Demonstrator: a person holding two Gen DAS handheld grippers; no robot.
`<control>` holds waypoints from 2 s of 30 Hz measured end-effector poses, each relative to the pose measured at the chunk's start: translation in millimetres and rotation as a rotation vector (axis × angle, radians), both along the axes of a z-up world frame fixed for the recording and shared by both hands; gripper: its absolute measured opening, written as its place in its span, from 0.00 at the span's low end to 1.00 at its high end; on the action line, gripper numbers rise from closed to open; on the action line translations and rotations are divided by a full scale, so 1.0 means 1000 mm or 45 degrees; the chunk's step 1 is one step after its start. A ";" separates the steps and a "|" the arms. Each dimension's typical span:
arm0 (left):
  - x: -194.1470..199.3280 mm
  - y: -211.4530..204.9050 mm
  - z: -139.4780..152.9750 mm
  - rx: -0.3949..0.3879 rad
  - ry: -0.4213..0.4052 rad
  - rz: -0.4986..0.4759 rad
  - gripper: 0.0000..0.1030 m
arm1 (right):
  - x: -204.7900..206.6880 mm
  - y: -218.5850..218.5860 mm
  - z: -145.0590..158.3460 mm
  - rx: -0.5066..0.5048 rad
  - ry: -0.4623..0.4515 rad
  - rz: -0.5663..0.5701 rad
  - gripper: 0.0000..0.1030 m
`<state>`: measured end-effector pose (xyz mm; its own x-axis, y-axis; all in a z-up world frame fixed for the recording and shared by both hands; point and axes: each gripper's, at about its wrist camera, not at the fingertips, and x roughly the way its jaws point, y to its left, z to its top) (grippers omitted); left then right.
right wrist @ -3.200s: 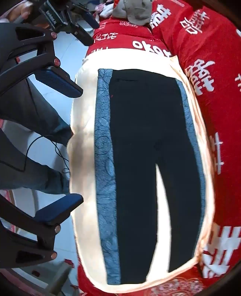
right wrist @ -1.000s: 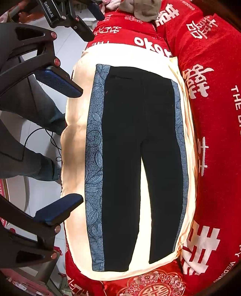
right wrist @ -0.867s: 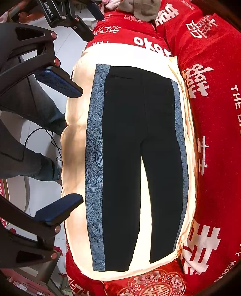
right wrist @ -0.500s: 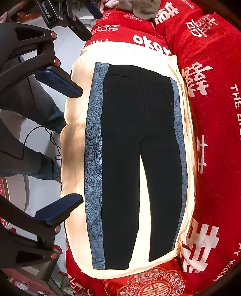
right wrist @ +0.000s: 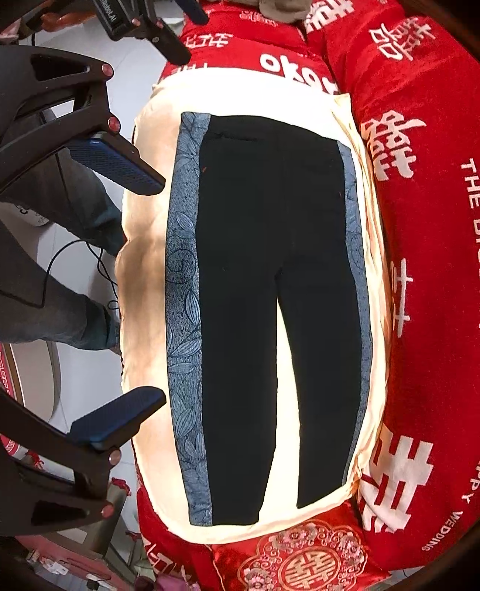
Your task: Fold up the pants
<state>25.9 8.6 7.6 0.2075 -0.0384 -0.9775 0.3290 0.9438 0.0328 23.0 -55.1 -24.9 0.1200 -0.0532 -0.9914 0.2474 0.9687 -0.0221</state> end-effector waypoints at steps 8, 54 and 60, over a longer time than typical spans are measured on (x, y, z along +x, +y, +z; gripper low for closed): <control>0.011 -0.002 -0.024 0.048 0.041 -0.092 1.00 | 0.004 0.003 -0.019 -0.028 0.053 -0.080 1.00; -0.013 0.056 -0.174 -0.397 0.172 0.345 1.00 | -0.024 -0.001 -0.243 1.150 -0.002 -0.202 0.54; -0.028 0.060 -0.186 -0.538 0.244 0.361 1.00 | -0.036 -0.018 -0.268 1.287 -0.160 -0.372 0.54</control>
<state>-2.2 68.8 -178.2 0.0867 -0.4048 -0.9103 0.0222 0.9143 -0.4044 -13.0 -72.8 -292.6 0.3403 0.7460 -0.5724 0.4182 0.4251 0.8027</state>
